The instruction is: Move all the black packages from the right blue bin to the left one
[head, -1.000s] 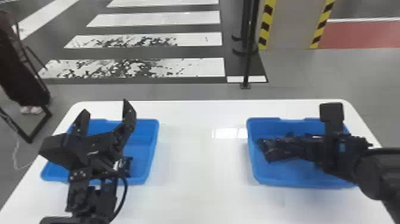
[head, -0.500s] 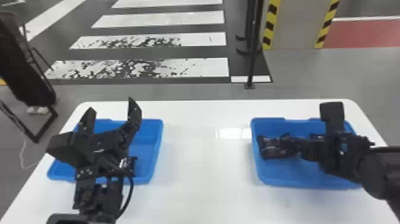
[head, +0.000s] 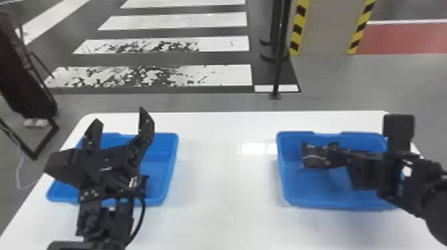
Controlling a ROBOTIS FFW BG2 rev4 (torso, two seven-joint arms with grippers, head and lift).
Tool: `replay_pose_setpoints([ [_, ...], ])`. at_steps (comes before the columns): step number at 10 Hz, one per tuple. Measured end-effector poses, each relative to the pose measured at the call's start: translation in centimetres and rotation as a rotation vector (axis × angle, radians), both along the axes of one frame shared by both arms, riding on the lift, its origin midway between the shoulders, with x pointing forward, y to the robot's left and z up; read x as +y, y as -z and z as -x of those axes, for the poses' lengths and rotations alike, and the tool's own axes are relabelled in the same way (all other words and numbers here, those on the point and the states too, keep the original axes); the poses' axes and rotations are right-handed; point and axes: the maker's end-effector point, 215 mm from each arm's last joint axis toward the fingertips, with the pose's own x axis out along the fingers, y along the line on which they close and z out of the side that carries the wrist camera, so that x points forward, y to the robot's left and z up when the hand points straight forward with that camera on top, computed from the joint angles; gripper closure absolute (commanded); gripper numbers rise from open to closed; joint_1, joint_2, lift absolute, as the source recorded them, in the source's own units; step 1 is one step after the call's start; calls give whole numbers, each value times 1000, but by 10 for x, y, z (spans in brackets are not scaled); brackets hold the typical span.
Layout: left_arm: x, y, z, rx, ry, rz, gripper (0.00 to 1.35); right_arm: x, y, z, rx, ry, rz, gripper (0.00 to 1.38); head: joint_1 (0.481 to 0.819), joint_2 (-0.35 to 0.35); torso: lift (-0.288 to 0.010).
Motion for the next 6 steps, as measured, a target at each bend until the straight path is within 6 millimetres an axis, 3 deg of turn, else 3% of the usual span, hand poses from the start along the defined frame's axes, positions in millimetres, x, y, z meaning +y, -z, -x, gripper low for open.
replay_pose_setpoints([
  [1,-5,-1,0,-7,12,21,111,-5,-24,-4,-68,14,-16,1242,695,41,-132],
  [2,-15,-4,-1,-17,39,65,154,4,-50,-12,-139,-1,-71,1240,695,38,-132],
  [4,-58,-3,-6,-4,160,180,331,46,-98,-19,-252,-88,-226,1240,691,37,-132],
  [6,-116,4,-8,35,314,297,371,99,-139,-10,-314,-202,-366,1240,672,33,-132],
])
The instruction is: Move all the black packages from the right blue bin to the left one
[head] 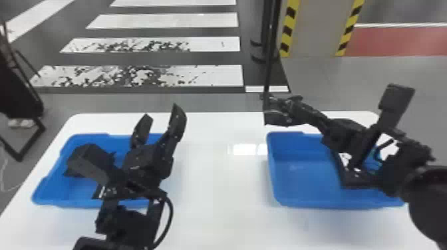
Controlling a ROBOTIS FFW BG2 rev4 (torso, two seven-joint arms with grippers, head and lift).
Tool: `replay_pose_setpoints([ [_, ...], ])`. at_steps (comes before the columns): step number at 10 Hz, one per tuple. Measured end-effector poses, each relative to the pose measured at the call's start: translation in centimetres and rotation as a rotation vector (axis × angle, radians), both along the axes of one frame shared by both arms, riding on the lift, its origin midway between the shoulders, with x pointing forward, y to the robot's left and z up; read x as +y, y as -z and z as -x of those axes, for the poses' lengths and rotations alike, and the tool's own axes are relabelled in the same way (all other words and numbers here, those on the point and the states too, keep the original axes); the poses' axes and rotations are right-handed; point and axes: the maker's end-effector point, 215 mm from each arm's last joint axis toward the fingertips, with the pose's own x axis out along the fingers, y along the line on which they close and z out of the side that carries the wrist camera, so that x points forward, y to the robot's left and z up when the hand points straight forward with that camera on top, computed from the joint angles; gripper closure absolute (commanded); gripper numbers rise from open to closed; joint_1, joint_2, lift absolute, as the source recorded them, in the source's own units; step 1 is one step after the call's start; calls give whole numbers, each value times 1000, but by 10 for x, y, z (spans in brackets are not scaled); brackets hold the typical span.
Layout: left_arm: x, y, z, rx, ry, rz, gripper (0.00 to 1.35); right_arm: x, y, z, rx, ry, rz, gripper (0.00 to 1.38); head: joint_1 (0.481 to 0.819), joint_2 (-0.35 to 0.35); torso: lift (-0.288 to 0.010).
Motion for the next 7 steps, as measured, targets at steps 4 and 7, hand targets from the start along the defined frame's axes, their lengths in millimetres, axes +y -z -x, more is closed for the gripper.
replay_pose_setpoints([
  [4,-64,-17,10,2,178,143,371,67,-17,19,6,-158,-119,1240,663,35,-132],
  [7,-93,-28,17,-13,244,156,375,121,-16,36,39,-268,-177,1240,668,61,-132],
])
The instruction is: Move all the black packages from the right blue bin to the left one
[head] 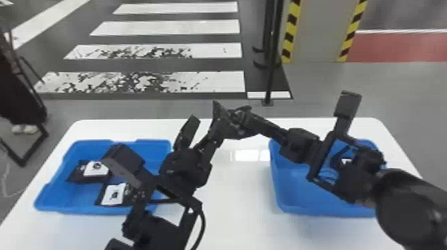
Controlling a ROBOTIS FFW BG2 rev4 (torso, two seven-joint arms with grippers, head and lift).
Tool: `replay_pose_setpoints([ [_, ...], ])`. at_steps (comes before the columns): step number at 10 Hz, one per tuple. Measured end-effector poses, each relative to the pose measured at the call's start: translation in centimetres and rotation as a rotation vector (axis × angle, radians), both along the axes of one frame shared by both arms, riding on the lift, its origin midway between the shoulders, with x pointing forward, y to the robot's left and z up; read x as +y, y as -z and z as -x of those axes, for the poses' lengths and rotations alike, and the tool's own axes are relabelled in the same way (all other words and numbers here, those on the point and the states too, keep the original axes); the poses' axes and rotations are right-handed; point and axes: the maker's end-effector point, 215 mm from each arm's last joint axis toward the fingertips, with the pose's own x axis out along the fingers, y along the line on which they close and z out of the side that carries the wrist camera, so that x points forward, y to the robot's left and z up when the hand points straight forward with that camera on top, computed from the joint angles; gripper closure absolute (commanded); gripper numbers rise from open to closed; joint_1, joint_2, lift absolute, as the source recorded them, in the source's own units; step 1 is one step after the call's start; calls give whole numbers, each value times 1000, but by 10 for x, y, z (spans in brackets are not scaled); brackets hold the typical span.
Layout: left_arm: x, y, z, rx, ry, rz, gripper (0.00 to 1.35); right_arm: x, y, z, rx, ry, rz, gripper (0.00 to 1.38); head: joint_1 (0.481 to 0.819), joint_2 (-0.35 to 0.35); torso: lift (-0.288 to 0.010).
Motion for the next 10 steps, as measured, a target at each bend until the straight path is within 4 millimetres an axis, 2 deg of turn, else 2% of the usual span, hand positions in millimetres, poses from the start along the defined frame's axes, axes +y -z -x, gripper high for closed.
replay_pose_setpoints([
  [2,-16,-2,2,0,35,-5,384,33,-2,15,20,-70,-48,1240,673,78,-132],
  [3,-18,0,2,3,38,-13,545,43,-3,20,26,-92,-63,1240,676,90,-132],
  [4,-15,3,1,14,30,-19,840,47,-6,22,26,-100,-74,1240,677,99,-132],
  [5,-13,7,0,29,19,-25,952,48,-9,22,24,-103,-85,1240,678,104,-132],
  [6,-10,9,0,32,8,-37,1193,48,-11,22,21,-105,-92,1240,677,107,-132],
  [10,-6,8,-2,20,-15,-67,1217,48,-17,21,12,-100,-117,1214,672,111,-132],
])
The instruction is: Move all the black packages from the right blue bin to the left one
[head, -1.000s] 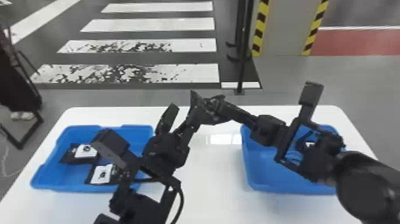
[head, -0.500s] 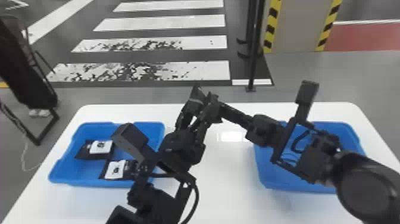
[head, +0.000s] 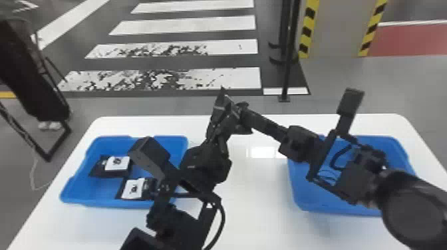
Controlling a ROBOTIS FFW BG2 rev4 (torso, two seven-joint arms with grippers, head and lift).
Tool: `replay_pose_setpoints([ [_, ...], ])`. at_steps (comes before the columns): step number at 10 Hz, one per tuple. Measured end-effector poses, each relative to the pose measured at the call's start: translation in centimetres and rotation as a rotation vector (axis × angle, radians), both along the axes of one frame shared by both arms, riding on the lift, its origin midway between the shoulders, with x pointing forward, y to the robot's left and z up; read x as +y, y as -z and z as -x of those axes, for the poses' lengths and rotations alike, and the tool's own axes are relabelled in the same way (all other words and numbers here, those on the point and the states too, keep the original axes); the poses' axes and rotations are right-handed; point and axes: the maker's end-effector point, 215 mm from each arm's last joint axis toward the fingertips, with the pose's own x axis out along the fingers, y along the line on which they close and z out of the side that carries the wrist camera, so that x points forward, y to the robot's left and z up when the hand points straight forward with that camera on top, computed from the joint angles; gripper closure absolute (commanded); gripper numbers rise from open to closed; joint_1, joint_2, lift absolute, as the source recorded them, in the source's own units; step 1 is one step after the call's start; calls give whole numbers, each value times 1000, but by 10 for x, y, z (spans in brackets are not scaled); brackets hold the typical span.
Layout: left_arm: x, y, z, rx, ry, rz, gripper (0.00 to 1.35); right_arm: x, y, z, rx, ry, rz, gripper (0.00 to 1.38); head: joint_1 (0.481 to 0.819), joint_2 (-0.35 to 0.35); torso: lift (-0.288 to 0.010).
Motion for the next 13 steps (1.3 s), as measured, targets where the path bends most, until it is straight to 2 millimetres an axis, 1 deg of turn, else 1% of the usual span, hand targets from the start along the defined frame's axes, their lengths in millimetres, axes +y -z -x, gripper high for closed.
replay_pose_setpoints([
  [1,6,-4,-2,-13,-18,-5,1217,0,-1,2,-6,-6,-9,1078,668,116,-132],
  [2,25,-8,-9,-32,-68,-26,1217,-1,1,1,1,4,-17,970,662,132,-132],
  [3,61,-11,-20,-57,-157,-73,1217,-3,6,3,19,8,-32,647,655,164,-132],
  [4,112,-12,-30,-79,-276,-148,1217,-7,13,4,36,16,-37,303,652,190,-132],
  [5,166,-11,-33,-91,-398,-258,1217,-13,20,4,48,25,-32,131,647,243,-132],
  [6,217,0,-32,-65,-498,-396,1217,-19,26,3,58,34,-18,116,650,300,-132],
  [7,260,19,-26,-8,-570,-524,1217,-27,30,0,58,50,-3,113,660,342,-132],
  [8,291,43,-17,64,-613,-612,1211,-40,33,-6,47,79,22,113,676,350,-132],
  [9,307,67,-8,130,-626,-650,986,-58,39,-15,34,122,64,111,687,350,-132],
  [10,308,88,-3,178,-615,-628,521,-80,47,-27,16,178,136,110,695,350,-132],
  [11,300,97,0,189,-595,-571,147,-105,58,-37,0,235,236,108,695,317,-132],
  [12,290,94,-1,167,-580,-524,94,-130,65,-43,-5,283,335,105,695,274,-132],
  [13,282,85,-2,135,-572,-495,131,-154,67,-45,-11,334,438,91,695,254,-132],
])
